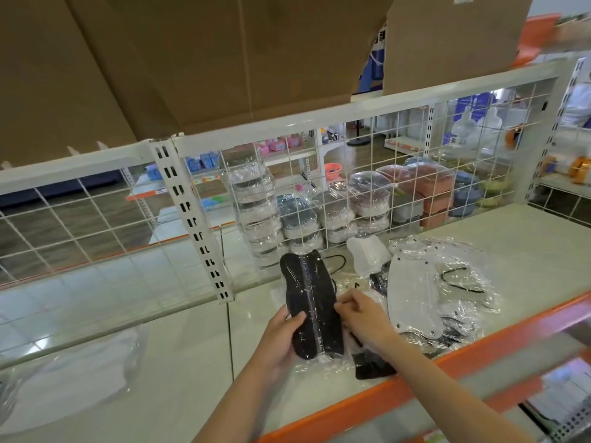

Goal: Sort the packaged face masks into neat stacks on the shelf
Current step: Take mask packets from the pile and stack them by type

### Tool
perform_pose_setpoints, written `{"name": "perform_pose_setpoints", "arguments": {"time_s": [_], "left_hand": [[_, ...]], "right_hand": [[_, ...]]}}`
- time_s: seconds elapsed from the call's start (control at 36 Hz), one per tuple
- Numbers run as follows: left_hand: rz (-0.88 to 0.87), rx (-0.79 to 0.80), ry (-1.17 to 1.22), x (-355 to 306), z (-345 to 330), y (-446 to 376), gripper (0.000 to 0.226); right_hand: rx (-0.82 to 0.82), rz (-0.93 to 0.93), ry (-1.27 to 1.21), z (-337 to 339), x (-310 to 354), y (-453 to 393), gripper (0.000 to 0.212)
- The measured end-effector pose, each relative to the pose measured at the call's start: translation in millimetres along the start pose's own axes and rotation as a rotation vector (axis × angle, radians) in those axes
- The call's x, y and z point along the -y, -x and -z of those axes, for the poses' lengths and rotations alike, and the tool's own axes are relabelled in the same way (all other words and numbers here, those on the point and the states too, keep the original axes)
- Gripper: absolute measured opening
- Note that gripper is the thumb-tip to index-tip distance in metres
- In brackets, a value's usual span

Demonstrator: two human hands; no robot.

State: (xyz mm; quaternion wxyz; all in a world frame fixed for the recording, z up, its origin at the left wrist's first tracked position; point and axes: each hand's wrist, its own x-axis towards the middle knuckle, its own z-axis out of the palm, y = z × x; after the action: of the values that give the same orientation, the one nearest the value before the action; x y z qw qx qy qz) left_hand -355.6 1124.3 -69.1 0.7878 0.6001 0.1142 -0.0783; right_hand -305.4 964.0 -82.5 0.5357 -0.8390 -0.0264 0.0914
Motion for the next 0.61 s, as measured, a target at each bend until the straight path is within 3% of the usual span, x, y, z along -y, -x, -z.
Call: {"name": "perform_pose_setpoints", "arguments": {"time_s": [0.11, 0.17, 0.28, 0.42, 0.61], "left_hand": [[0.031, -0.043, -0.046, 1.5, 2.3, 3.5, 0.030], [0.055, -0.053, -0.039, 2.7, 4.2, 4.0, 0.031], [0.091, -0.053, -0.029, 4.9, 6.0, 4.9, 0.031], [0.124, -0.051, -0.010, 2.7, 3.3, 7.1, 0.030], [0.112, -0.117, -0.039, 2.7, 4.6, 8.0, 0.026]], "right_hand": [[-0.254, -0.027, 0.813, 15.6, -17.5, -10.7, 0.053], [-0.250, -0.153, 0.925, 28.8, -26.0, -14.4, 0.068], [-0.200, -0.251, 0.940, 39.5, -41.8, -19.2, 0.063], [-0.238, -0.073, 0.951, 36.0, -37.8, -15.7, 0.036], [-0.180, 0.130, 0.356, 28.6, 1.6, -2.6, 0.024]]}}
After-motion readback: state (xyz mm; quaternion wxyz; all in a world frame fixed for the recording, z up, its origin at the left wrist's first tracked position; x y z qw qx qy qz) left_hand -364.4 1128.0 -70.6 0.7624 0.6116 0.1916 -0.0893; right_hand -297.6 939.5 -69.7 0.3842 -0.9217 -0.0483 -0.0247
